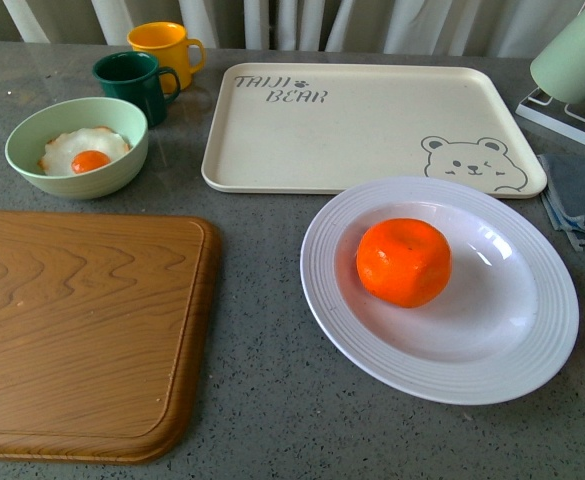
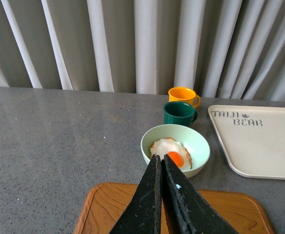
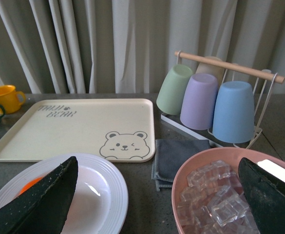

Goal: Place orange and plate with both arms

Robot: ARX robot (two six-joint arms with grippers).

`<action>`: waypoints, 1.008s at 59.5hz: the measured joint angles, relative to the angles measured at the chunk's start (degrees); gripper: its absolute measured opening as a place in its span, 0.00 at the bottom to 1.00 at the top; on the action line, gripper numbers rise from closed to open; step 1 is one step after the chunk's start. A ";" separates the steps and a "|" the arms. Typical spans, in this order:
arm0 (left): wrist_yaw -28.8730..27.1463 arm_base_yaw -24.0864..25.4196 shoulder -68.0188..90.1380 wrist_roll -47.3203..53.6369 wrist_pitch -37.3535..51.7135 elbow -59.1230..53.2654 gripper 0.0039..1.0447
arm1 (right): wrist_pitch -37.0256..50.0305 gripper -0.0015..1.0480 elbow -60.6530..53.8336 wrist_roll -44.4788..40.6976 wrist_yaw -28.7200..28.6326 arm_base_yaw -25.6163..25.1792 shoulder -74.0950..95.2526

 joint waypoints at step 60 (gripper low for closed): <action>0.02 0.00 -28.37 0.04 -29.64 0.00 0.01 | 0.00 0.91 0.00 0.00 0.02 0.02 0.00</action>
